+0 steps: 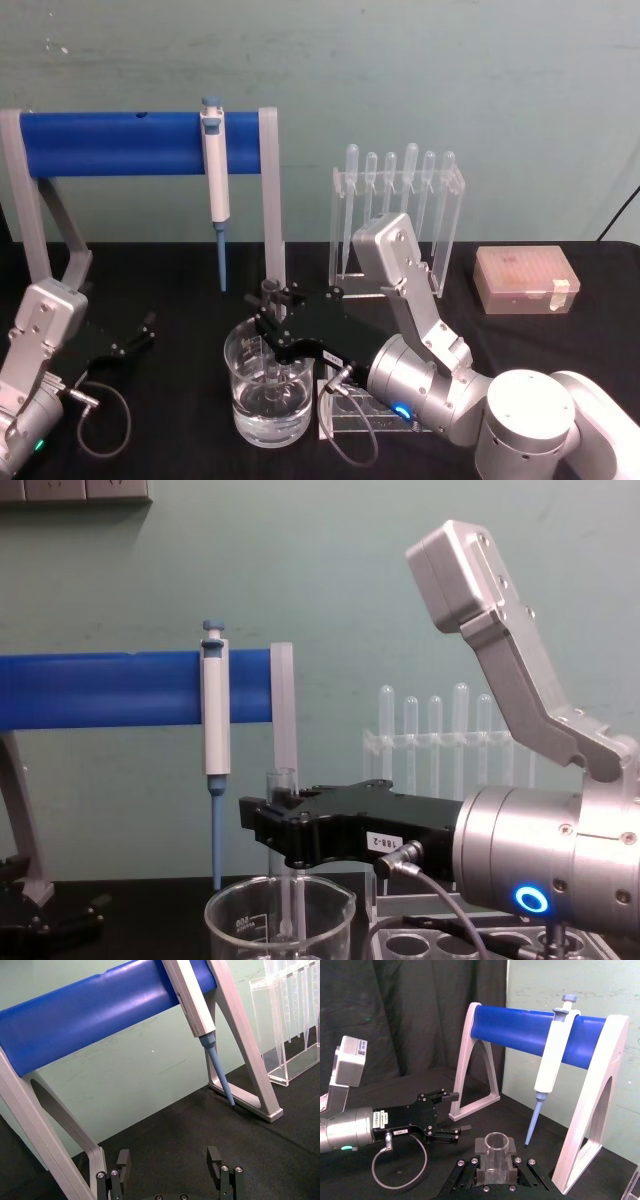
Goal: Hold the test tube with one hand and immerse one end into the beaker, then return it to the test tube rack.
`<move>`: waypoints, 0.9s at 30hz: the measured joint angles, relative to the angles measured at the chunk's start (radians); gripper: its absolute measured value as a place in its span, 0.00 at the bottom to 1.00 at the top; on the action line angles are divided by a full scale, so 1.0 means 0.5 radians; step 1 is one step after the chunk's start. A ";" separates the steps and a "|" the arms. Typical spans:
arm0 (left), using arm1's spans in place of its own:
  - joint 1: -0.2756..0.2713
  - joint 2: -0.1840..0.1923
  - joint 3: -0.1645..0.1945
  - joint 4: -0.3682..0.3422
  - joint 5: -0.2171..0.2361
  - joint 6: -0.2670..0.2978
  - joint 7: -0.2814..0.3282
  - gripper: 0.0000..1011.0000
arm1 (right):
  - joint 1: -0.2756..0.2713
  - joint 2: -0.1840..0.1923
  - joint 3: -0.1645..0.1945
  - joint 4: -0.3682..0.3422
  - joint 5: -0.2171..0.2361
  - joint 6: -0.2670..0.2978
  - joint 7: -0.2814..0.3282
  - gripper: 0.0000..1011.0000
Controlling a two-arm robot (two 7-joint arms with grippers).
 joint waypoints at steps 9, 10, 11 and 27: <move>0.000 0.000 0.000 0.000 0.000 0.000 0.000 0.99 | 0.000 0.000 0.000 0.000 0.000 0.000 0.000 0.22; 0.000 0.000 0.000 0.000 0.000 0.000 0.000 0.99 | 0.000 0.000 0.000 0.000 0.000 0.000 0.000 0.22; 0.000 0.000 0.000 0.000 0.000 0.000 0.000 0.99 | 0.000 0.000 0.000 0.000 0.000 0.000 0.000 0.22; 0.000 0.000 0.000 0.000 0.000 0.000 0.000 0.99 | 0.000 0.000 0.000 0.000 0.000 0.000 0.000 0.22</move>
